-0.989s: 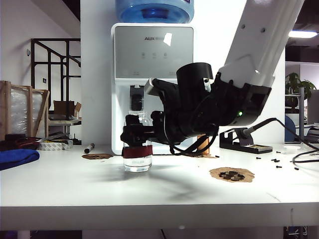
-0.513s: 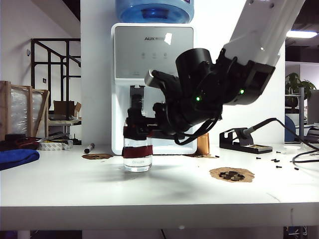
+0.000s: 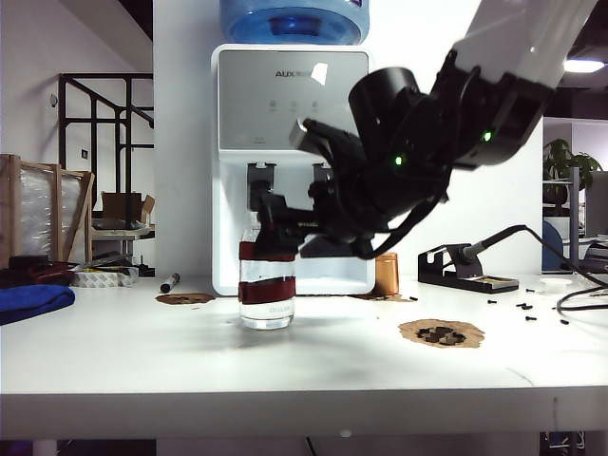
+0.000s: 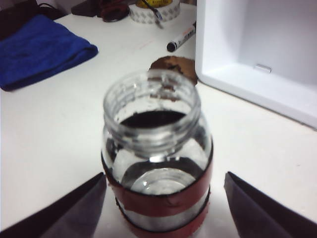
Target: Pick up the water bottle with two loops of red belts, then reach the front water dispenser and gently press the gray-black baffle horizontally to get a little water.
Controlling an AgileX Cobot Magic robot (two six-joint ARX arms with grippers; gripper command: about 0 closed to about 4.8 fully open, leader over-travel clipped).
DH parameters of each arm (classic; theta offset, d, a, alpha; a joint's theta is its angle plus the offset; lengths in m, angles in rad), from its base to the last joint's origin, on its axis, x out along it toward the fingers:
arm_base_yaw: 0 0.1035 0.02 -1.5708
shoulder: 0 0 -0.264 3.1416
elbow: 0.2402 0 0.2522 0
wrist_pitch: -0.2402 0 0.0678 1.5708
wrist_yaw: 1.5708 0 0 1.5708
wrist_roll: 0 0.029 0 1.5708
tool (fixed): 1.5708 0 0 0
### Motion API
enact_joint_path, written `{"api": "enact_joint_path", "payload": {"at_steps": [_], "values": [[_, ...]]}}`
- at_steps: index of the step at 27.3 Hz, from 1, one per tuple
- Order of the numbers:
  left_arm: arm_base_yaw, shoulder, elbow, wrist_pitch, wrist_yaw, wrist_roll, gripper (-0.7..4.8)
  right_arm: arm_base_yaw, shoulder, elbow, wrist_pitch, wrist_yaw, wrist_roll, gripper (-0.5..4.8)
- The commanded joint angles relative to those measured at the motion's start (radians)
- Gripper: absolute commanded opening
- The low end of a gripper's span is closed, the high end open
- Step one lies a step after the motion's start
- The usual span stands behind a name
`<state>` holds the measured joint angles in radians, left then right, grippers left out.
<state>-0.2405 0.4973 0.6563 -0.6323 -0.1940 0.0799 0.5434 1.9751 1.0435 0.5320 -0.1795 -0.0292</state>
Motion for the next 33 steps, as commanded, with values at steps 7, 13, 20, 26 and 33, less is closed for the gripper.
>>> {"api": "enact_joint_path", "payload": {"at_steps": [7, 13, 20, 26, 33], "values": [[0.047, -0.098, -0.178, 0.347, -0.145, 0.018, -0.05, -0.002, -0.141, -0.060, -0.088, 0.016, -0.003, 3.87], [0.136, -0.140, -0.305, 0.602, -0.160, 0.018, -0.04, -0.002, -0.254, -0.076, -0.248, 0.016, -0.035, 3.87], [0.222, -0.150, -0.422, 0.685, -0.158, 0.018, -0.04, -0.002, -0.462, -0.205, -0.285, 0.058, -0.056, 3.85], [0.237, -0.205, -0.531, 0.733, -0.153, 0.021, -0.04, -0.017, -0.667, -0.377, -0.294, 0.071, -0.065, 1.92], [0.238, -0.322, -0.645, 0.734, -0.122, 0.022, -0.04, -0.024, -0.836, -0.540, -0.312, 0.068, -0.061, -0.05]]}}
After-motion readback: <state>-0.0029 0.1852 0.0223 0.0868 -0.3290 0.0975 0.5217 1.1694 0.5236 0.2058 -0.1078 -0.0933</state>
